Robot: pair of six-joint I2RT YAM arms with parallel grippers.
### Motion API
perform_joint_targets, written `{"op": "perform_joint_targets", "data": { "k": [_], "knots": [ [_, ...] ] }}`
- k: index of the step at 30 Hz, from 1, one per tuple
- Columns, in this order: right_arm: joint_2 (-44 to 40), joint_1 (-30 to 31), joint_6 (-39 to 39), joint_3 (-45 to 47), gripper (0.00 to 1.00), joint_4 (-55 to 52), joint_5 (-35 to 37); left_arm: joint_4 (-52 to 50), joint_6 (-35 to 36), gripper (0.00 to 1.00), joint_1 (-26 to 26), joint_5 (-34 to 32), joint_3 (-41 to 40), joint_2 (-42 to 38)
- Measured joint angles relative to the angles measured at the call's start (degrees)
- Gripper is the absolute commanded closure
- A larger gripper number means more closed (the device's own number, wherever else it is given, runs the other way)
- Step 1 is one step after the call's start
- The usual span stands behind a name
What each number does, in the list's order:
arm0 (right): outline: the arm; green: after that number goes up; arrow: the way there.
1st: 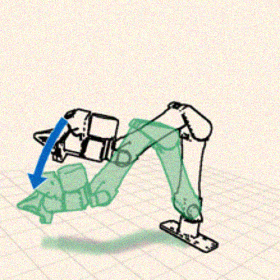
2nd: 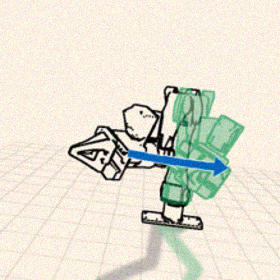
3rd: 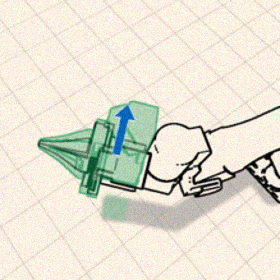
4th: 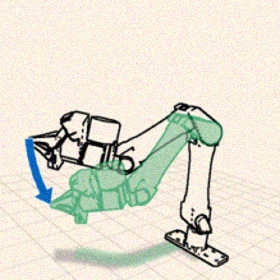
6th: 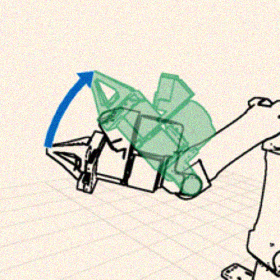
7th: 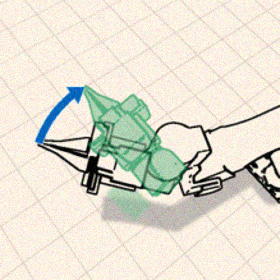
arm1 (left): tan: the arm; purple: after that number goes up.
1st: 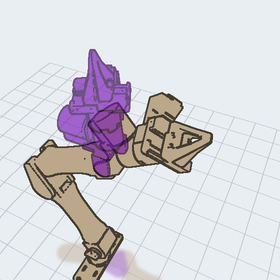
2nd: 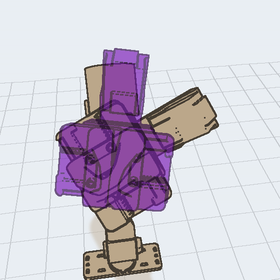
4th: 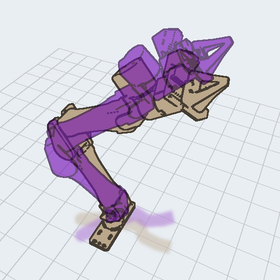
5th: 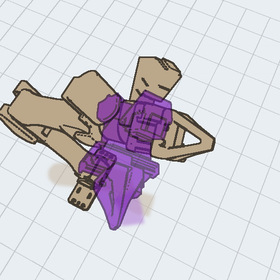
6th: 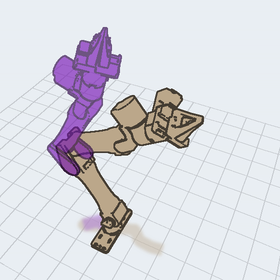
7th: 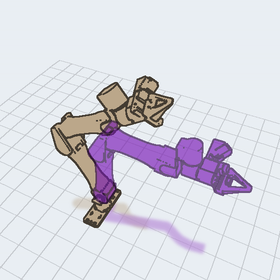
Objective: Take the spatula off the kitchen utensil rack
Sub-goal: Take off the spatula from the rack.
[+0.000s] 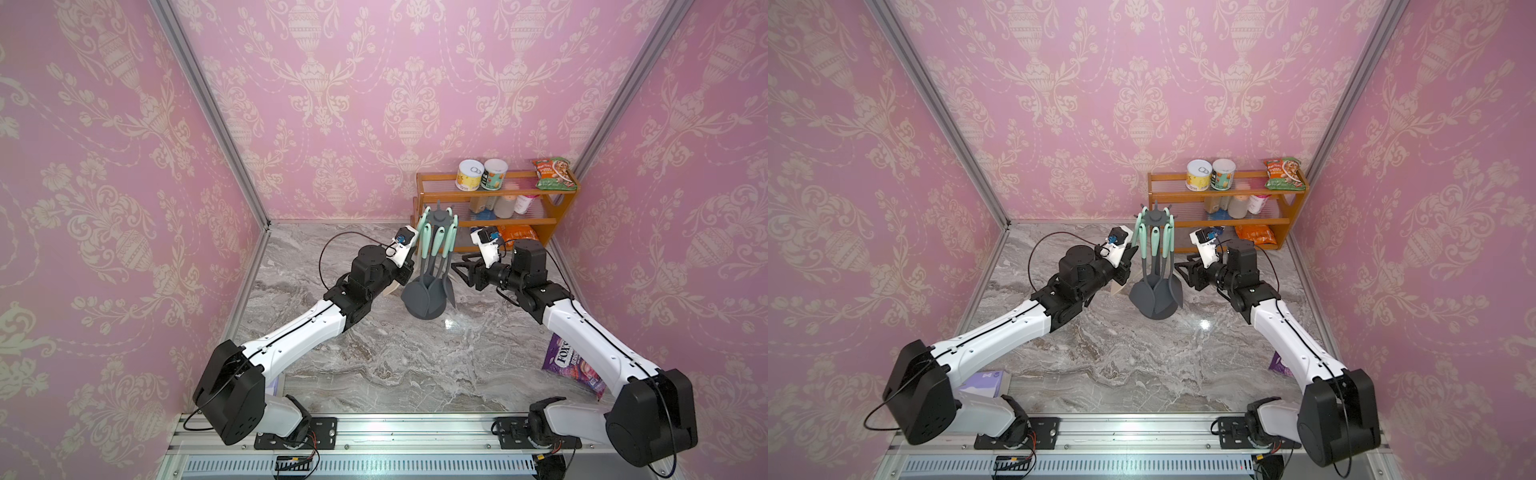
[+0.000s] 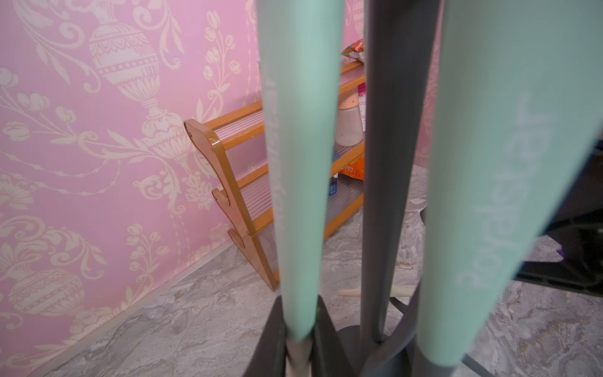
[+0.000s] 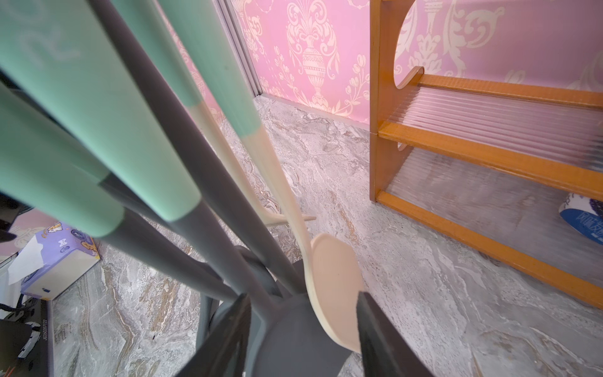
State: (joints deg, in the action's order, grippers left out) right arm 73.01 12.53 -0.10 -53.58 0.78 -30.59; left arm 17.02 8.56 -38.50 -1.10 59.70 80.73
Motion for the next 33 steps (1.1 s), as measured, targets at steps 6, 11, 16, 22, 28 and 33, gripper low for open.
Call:
{"op": "perform_joint_targets", "data": {
  "k": [6, 11, 16, 22, 28, 33],
  "knots": [
    [0.00, 0.00, 0.13, 0.00, 0.45, -0.02, 0.20, -1.33, 2.43, 0.95, 0.00, -1.92, 0.00, -0.96],
    [0.00, 0.00, 0.13, 0.00, 0.44, -0.04, 0.57, -2.14, 4.92, 0.95, -0.04, -4.24, -0.68, -2.73],
    [-0.22, 0.00, 0.13, 0.00, 0.43, -0.22, 0.66, -2.82, 6.75, 0.96, -0.04, -5.57, -0.96, -3.82],
    [-2.25, 0.00, 0.07, 0.98, 0.34, -0.39, 0.79, -2.84, 7.98, 0.96, -0.04, -6.36, -0.96, -3.91],
    [-6.75, 0.00, -0.11, 3.76, 0.27, -0.59, -1.11, -3.08, 8.13, 0.97, -0.04, -6.75, -0.96, -4.24],
    [-7.93, 0.92, -0.22, 3.85, 0.26, -0.13, -3.28, -3.23, 8.13, 1.00, -0.04, -6.86, -0.96, -4.57]
  ]
}}
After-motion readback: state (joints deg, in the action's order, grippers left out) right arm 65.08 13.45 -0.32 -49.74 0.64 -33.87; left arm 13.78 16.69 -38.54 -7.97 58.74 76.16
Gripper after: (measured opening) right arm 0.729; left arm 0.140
